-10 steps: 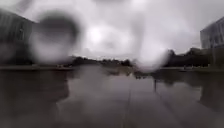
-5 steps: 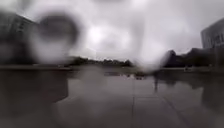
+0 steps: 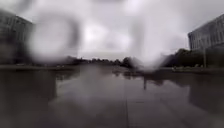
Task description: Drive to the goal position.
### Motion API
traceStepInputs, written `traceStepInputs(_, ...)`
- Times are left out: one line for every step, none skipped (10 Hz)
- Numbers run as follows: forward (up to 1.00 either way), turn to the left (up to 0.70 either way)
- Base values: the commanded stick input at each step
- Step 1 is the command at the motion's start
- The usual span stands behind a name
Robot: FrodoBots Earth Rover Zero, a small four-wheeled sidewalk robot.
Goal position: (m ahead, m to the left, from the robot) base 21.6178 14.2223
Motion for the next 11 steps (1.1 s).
traceStepInputs(0.70, 0.02)
traceStepInputs(0.70, 0.08)
traceStepInputs(0.70, 0.34)
traceStepInputs(0.70, 0.23)
traceStepInputs(0.70, 0.06)
traceStepInputs(0.70, 0.00)
traceStepInputs(0.70, 0.00)
traceStepInputs(0.70, 0.00)
traceStepInputs(0.70, 0.00)
traceStepInputs(0.70, 0.00)
traceStepInputs(0.70, 0.00)
